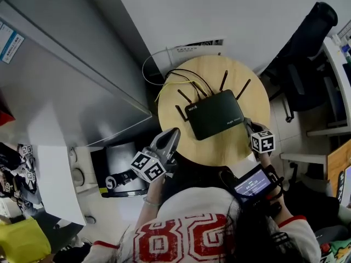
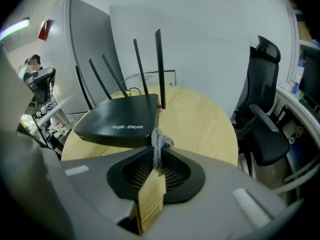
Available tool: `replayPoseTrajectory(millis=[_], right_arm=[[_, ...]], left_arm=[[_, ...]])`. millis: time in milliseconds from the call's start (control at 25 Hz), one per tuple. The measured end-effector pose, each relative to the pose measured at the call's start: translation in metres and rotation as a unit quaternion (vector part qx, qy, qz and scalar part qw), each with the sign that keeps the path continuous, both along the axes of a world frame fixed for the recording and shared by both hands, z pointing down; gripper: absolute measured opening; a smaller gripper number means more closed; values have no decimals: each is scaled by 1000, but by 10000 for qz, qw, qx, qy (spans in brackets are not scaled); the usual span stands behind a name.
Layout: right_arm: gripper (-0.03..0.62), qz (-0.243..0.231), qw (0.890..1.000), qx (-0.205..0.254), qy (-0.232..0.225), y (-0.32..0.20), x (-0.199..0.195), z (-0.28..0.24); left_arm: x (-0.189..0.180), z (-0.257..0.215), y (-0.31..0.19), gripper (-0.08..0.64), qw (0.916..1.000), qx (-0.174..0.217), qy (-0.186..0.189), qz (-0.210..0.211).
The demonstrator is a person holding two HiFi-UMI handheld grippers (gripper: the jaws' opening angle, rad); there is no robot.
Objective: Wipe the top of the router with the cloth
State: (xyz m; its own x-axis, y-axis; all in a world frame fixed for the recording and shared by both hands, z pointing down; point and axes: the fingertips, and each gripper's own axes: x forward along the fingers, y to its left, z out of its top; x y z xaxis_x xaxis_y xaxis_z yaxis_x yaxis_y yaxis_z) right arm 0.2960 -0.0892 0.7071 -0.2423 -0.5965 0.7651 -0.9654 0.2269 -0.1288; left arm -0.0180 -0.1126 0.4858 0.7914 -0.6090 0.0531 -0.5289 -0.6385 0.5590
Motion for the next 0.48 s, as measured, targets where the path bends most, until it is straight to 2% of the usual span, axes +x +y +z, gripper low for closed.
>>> replayPoseTrajectory(millis=[240, 480], right_arm=[[43, 179, 9998, 15, 50, 13, 8, -3], [43, 153, 9999, 37, 27, 12, 3, -5]], left_arm=[[11, -4, 8, -5, 9998, 12, 19, 193], [6, -3, 18, -5, 9999, 35, -16, 158]])
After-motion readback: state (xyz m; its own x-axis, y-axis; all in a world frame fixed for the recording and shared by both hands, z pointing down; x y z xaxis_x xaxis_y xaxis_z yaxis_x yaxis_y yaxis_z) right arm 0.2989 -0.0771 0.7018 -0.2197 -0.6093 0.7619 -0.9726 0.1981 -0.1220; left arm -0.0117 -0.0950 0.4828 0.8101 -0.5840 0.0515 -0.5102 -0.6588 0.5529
